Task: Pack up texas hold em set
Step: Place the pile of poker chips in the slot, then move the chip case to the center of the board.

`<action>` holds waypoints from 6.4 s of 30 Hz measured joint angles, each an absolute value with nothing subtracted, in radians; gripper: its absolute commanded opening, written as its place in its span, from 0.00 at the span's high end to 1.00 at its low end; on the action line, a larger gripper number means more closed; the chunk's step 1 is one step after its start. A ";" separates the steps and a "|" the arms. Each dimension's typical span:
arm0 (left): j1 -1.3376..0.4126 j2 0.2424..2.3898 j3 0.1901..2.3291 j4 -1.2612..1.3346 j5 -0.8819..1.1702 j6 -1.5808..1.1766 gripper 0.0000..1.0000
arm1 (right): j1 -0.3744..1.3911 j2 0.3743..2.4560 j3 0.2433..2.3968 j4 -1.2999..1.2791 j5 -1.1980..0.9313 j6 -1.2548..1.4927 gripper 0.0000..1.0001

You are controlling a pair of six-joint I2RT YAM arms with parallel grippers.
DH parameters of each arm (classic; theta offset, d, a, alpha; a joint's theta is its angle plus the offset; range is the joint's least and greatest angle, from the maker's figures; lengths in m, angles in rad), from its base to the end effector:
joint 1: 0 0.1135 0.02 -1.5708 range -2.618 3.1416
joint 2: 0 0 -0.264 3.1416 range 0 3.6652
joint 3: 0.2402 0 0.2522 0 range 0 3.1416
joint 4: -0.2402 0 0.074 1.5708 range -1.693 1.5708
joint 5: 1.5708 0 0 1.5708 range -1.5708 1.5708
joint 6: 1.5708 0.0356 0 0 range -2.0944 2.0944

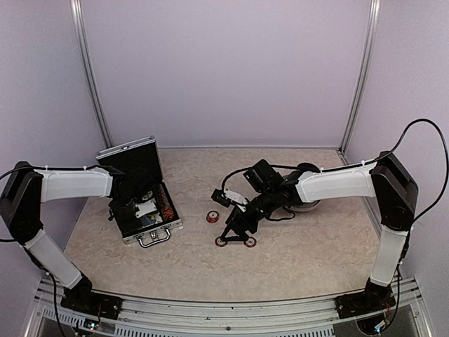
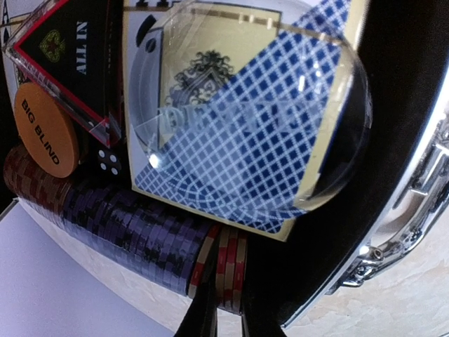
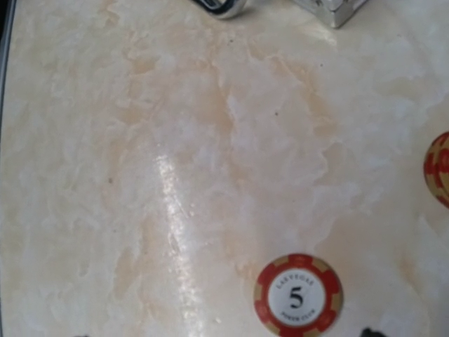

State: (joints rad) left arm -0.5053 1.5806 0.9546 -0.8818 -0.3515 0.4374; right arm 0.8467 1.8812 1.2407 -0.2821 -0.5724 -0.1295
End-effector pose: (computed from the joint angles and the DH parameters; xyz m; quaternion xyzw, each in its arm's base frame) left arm 0.2361 -0.1166 0.1754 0.4420 0.8793 0.1736 0.0369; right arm 0.2477 0.3091 0.1838 -0.5059 0.7610 0.3578 0.1921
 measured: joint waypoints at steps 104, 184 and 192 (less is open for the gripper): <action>0.221 1.060 0.936 -0.385 0.258 -0.412 0.01 | 0.892 2.409 2.042 -0.410 -0.385 0.272 0.25; 0.120 1.245 0.804 0.008 0.455 -0.576 0.16 | 0.917 2.542 2.161 -0.440 -0.202 0.380 0.66; 0.065 1.301 0.808 0.004 0.442 -0.576 0.16 | 0.879 2.485 2.058 -0.392 -0.185 0.380 0.67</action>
State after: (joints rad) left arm 0.0650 1.3014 0.8082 0.0040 0.4423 -0.5758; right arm 0.8795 2.4851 2.0579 -0.3920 -0.1848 0.3798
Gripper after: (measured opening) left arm 0.837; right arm 0.335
